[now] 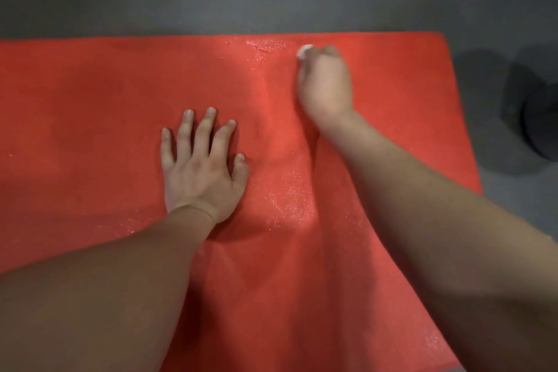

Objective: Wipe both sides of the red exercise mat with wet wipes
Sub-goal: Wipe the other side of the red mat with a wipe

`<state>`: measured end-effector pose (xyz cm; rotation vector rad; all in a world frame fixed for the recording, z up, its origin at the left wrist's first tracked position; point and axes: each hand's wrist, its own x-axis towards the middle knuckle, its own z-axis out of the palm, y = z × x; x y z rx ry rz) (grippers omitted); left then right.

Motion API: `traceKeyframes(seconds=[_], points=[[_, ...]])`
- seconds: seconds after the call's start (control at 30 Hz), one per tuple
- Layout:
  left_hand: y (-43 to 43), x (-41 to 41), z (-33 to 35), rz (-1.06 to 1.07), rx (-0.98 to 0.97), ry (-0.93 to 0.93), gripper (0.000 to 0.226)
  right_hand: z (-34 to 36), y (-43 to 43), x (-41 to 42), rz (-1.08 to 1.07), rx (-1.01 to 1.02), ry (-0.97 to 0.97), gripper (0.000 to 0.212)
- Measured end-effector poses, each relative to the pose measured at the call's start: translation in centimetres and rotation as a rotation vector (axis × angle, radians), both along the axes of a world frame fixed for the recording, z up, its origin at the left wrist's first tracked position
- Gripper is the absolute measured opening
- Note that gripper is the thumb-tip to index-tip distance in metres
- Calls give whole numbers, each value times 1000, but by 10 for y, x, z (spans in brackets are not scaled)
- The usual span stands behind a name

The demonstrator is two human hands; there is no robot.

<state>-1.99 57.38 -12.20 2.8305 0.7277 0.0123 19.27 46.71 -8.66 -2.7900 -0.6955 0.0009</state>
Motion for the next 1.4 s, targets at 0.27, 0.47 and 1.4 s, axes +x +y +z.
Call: traceKeyframes(seconds=[0.27, 0.47, 1.4], points=[[0, 0, 1, 5, 0, -11, 59, -1, -19, 41, -56, -64, -49, 39], [1, -1, 2, -3, -2, -30, 60, -4, 28, 9, 136, -39, 10, 26], [0, 0, 1, -8, 26, -78, 61, 4, 63, 9, 38, 45, 62, 33]])
